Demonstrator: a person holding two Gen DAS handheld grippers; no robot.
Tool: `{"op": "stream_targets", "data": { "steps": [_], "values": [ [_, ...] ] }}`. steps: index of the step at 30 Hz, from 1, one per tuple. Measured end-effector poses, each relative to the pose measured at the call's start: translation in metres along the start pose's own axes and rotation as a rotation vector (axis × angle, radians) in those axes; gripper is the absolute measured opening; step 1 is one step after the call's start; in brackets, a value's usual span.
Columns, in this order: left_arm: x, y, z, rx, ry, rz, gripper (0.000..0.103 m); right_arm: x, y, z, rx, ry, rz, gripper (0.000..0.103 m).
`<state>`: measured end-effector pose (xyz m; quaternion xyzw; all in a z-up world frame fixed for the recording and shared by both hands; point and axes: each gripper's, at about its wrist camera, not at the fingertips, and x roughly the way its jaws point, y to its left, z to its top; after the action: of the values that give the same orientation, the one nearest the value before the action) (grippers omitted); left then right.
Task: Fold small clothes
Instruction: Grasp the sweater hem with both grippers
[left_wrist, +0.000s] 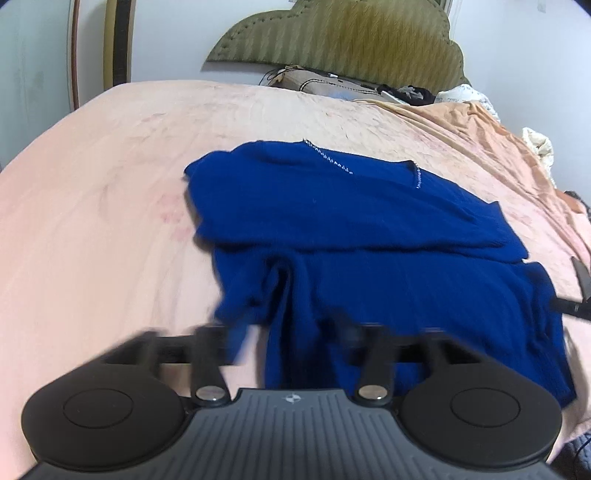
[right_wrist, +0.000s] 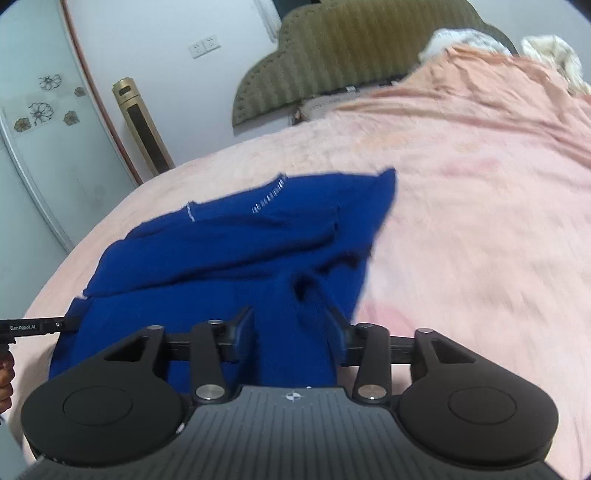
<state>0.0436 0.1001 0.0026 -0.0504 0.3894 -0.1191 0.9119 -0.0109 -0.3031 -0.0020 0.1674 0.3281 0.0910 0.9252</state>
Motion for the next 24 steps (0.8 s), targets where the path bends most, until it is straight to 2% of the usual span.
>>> {"op": "stream_targets", "data": {
  "steps": [1, 2, 5, 8, 11, 13, 14, 15, 16, 18, 20, 22, 24],
  "values": [
    [-0.005, 0.001, -0.005, -0.007, -0.010, -0.003, 0.077, -0.005, -0.003, -0.006, 0.019, 0.015, 0.004, 0.055],
    [-0.010, 0.003, -0.011, -0.009, -0.013, -0.009, 0.077, -0.010, -0.006, -0.011, 0.039, 0.032, 0.013, 0.056],
    [-0.020, 0.005, -0.026, -0.016, 0.049, -0.078, 0.077, -0.024, -0.015, -0.034, 0.111, 0.085, 0.053, 0.056],
    [-0.023, 0.003, -0.042, -0.041, 0.109, -0.151, 0.077, -0.039, -0.011, -0.051, 0.142, 0.089, 0.086, 0.056],
    [-0.031, -0.009, -0.058, -0.005, 0.091, -0.151, 0.076, -0.045, -0.001, -0.064, 0.148, 0.108, 0.131, 0.057],
    [-0.032, -0.017, -0.062, 0.014, 0.077, -0.149, 0.074, -0.046, 0.012, -0.068, 0.108, 0.108, 0.127, 0.055],
    [-0.032, -0.020, -0.064, 0.020, 0.068, -0.137, 0.071, -0.045, 0.017, -0.069, 0.092, 0.104, 0.118, 0.050],
    [-0.032, -0.025, -0.065, 0.034, 0.060, -0.114, 0.061, -0.044, 0.021, -0.069, 0.084, 0.099, 0.114, 0.045],
    [-0.032, -0.028, -0.065, 0.046, 0.056, -0.098, 0.041, -0.042, 0.024, -0.068, 0.079, 0.099, 0.108, 0.034],
    [-0.029, -0.026, -0.063, 0.016, 0.077, -0.111, 0.016, -0.037, 0.032, -0.068, 0.062, 0.108, 0.115, 0.015],
    [-0.030, -0.019, -0.061, -0.049, 0.086, -0.136, 0.013, -0.036, 0.038, -0.070, 0.043, 0.104, 0.121, 0.014],
    [-0.039, -0.019, -0.060, -0.044, 0.054, -0.135, 0.012, -0.040, 0.043, -0.069, 0.025, 0.082, 0.123, 0.014],
    [-0.056, -0.020, -0.057, -0.024, -0.001, -0.157, 0.012, -0.052, 0.044, -0.064, 0.034, 0.044, 0.172, 0.013]
  ]
}}
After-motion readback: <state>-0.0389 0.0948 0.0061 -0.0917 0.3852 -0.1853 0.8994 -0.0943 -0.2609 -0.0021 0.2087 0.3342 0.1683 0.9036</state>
